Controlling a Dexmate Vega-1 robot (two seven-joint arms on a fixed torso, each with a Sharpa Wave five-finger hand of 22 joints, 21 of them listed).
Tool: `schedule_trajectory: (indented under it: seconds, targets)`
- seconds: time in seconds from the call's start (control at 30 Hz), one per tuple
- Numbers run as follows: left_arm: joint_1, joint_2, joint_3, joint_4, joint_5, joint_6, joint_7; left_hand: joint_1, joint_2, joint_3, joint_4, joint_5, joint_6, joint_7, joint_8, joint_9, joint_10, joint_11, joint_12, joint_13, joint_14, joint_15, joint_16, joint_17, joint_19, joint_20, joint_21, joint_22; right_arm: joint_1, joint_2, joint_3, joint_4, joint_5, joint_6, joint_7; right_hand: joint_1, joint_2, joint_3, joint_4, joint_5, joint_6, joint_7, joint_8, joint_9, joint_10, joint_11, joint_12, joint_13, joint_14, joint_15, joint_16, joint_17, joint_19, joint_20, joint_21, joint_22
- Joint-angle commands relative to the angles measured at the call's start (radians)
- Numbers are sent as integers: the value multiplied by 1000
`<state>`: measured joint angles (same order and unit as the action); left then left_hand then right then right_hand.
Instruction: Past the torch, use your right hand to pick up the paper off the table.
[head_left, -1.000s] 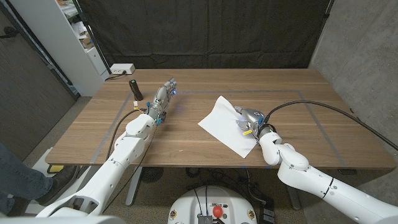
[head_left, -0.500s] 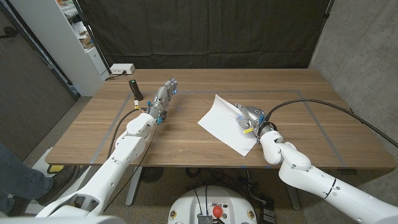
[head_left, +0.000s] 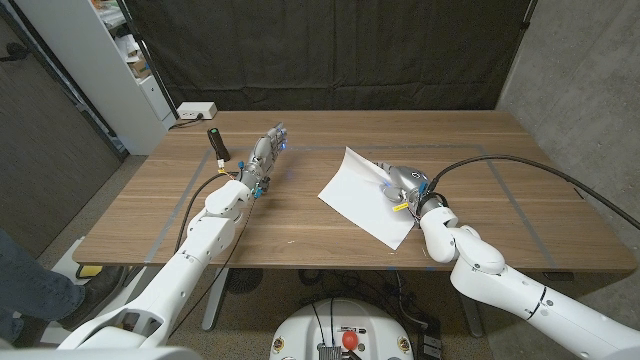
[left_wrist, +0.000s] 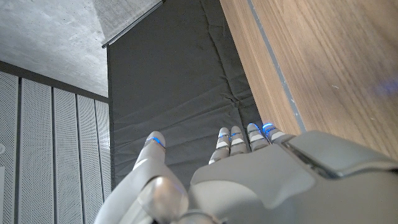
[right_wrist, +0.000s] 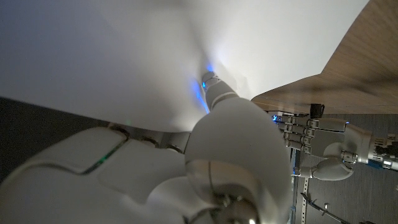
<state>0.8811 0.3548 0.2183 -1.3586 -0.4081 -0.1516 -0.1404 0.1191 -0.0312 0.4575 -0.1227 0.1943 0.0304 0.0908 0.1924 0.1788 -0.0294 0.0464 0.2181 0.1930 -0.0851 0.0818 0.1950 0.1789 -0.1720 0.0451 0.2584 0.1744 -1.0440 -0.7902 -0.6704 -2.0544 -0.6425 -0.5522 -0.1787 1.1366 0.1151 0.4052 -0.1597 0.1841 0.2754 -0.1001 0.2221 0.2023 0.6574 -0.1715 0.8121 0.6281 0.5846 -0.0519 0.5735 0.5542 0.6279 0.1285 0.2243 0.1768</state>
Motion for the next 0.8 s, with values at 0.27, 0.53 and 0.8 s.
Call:
schedule_trajectory:
  seconds: [0.27,0.53,0.8]
  targets:
    - [-7,-4,4,1,4,5,2,5,14,-2,-1,-5,4,3,-1,3,2,2,-2,4,-5,4,-4,4,6,4,-8,3,-13,-17,17,-64,-41,-34,31,13,0,-6,1,-2,15,2,-3,6,10,-3,10,38,13,-85,-2,5,0,3,-6,3]
    - [-7,-4,4,-2,4,6,3,8,21,0,-1,-5,5,2,-1,3,3,2,-2,4,-5,4,-4,4,7,4,-10,3,-23,-20,26,-85,-64,-38,30,14,1,-7,2,-3,17,3,-5,6,12,-1,13,38,17,-83,-6,5,1,5,-6,3]
    - [-4,-4,4,-4,3,2,2,13,29,3,-1,-5,5,1,-1,3,4,0,-2,4,-5,5,-5,4,8,4,-13,3,-31,-26,40,-110,-81,-35,34,14,1,-9,4,-3,20,4,-6,6,13,-2,15,37,21,-83,-6,9,2,6,-6,3]
